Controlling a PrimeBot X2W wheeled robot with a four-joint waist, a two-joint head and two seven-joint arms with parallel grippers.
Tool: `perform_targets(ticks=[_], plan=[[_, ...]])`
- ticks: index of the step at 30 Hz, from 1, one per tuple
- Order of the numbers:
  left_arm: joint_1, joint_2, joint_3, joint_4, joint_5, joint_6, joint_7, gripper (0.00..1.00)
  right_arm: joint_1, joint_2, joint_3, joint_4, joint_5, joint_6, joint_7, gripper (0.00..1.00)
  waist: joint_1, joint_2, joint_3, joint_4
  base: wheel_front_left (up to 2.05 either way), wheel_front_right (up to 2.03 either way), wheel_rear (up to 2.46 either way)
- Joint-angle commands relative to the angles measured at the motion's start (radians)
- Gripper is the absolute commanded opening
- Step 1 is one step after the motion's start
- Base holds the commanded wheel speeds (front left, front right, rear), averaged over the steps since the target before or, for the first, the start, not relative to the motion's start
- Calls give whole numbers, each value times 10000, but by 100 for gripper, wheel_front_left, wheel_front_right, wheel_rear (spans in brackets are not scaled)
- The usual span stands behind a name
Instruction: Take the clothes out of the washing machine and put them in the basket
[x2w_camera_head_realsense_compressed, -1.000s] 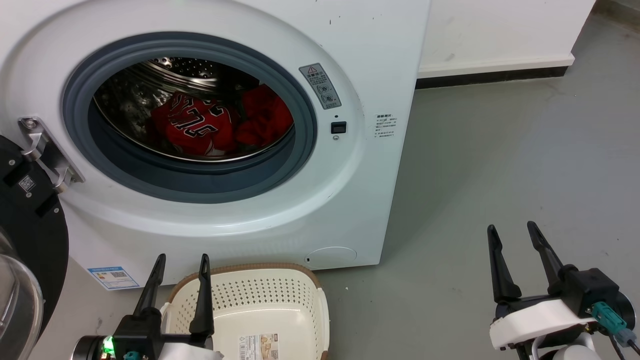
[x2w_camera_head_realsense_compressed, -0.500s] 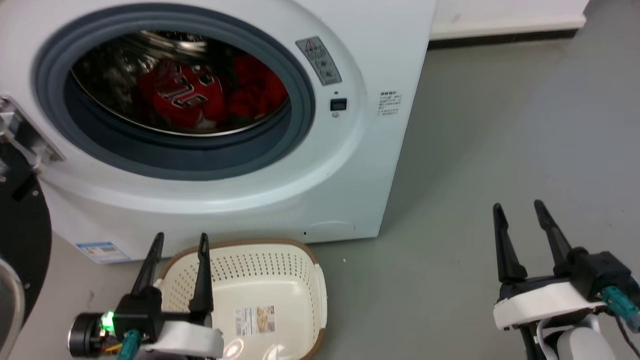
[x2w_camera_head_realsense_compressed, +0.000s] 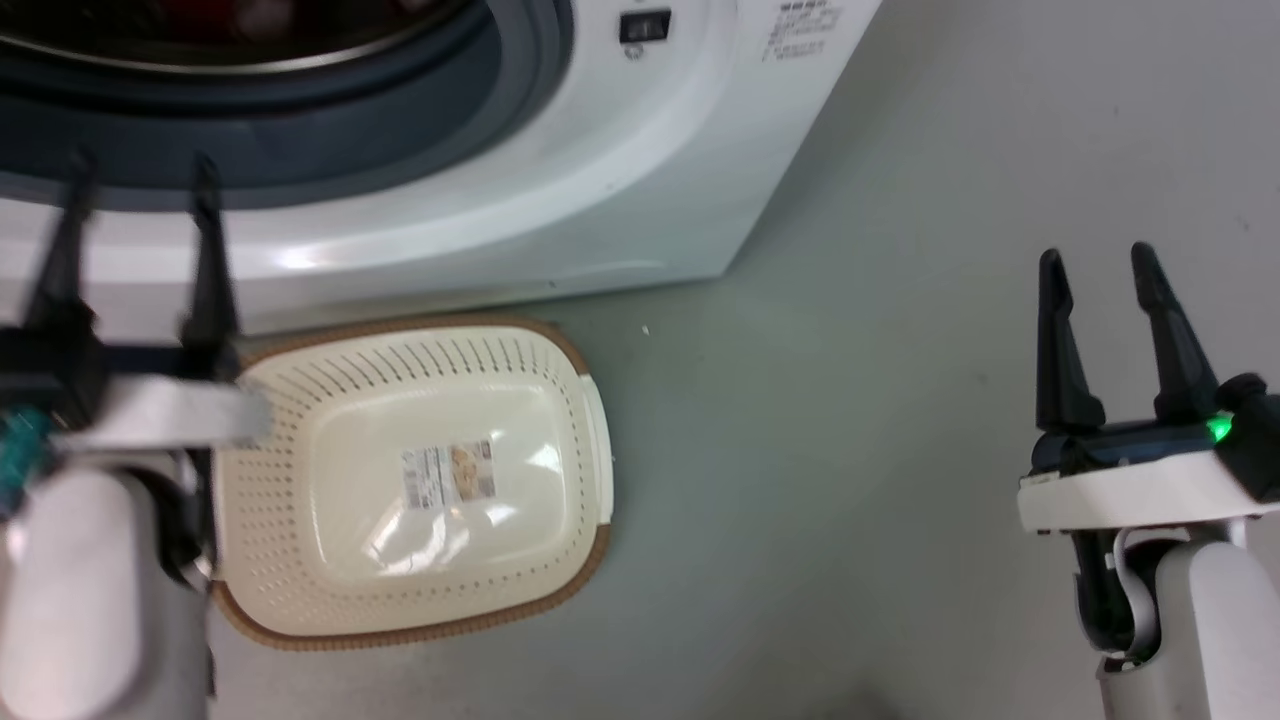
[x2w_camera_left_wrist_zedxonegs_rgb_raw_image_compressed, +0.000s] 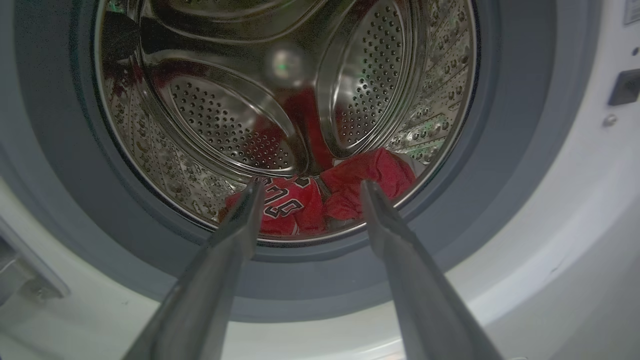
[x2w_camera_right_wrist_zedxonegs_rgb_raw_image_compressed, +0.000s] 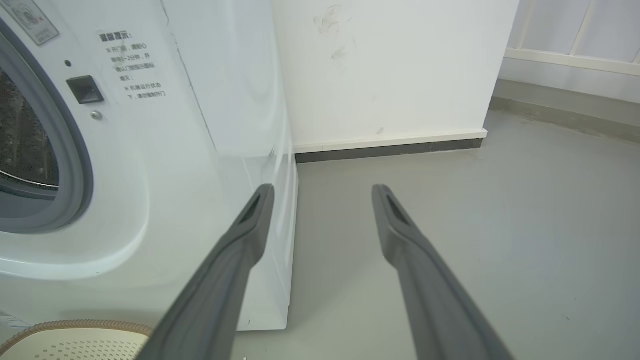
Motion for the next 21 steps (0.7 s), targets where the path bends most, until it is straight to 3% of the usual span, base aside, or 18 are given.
perform_targets(ticks=[1, 5, 11, 21], plan=[[-586, 287, 33, 286, -34, -78, -24, 100, -174, 21, -58, -101, 104, -7, -26, 100, -2, 0, 1201, -434, 0, 0, 0], [-2751, 1238, -21, 1902, -359, -281, 186, 100, -350, 23, -46, -325, 205, -7, -25, 100, -2, 0, 1848, -539, 0, 0, 0], [-6207, 2550, -783, 3707, -871, -382, 1959, 100, -556, 21, 147, -615, 284, -7, -26, 100, -2, 0, 2789, -771, 0, 0, 0], [-10891, 4512, -3799, 5557, -1818, -397, 5397, 100, -691, 18, 865, -1165, 602, -7, -25, 100, -2, 0, 3988, -1473, 0, 0, 0]])
